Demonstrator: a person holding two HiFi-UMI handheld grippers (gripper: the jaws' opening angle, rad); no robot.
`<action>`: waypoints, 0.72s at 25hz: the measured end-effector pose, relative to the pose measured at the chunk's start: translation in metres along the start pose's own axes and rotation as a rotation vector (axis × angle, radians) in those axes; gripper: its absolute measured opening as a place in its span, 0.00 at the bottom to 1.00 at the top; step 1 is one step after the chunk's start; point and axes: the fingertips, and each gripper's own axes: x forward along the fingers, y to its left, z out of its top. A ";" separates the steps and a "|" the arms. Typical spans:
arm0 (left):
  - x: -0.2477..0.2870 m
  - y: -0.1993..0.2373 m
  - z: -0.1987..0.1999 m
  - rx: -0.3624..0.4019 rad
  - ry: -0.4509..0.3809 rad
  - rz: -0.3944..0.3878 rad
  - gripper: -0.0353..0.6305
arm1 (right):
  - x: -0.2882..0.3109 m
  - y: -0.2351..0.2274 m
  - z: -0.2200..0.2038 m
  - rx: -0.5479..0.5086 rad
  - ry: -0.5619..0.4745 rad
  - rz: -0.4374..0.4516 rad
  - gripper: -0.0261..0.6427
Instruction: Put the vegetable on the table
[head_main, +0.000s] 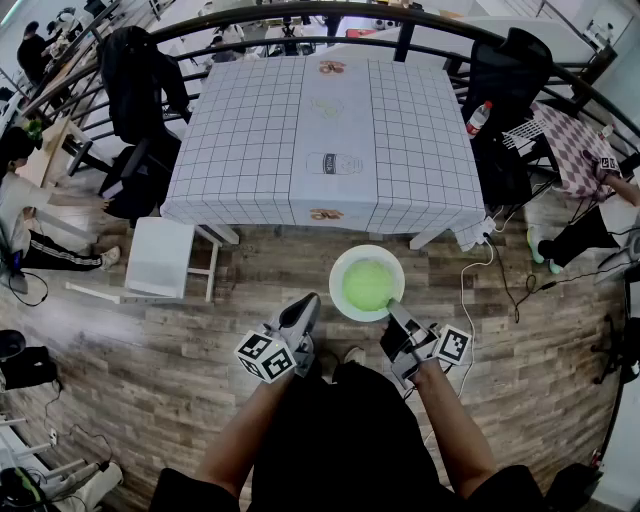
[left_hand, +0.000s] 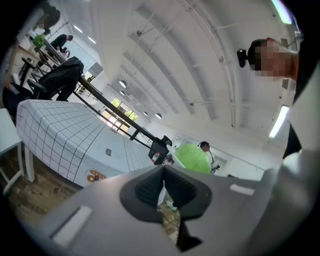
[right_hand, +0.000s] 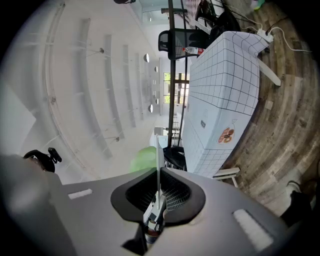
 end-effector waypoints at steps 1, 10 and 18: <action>-0.001 -0.006 -0.002 0.007 0.000 -0.002 0.07 | -0.006 0.001 -0.001 0.006 -0.005 0.009 0.06; 0.008 0.002 -0.002 0.002 0.011 0.002 0.07 | 0.002 -0.002 0.011 0.031 -0.020 0.014 0.08; 0.026 -0.016 0.009 0.031 0.001 -0.013 0.07 | 0.001 0.002 0.023 0.057 -0.010 0.021 0.06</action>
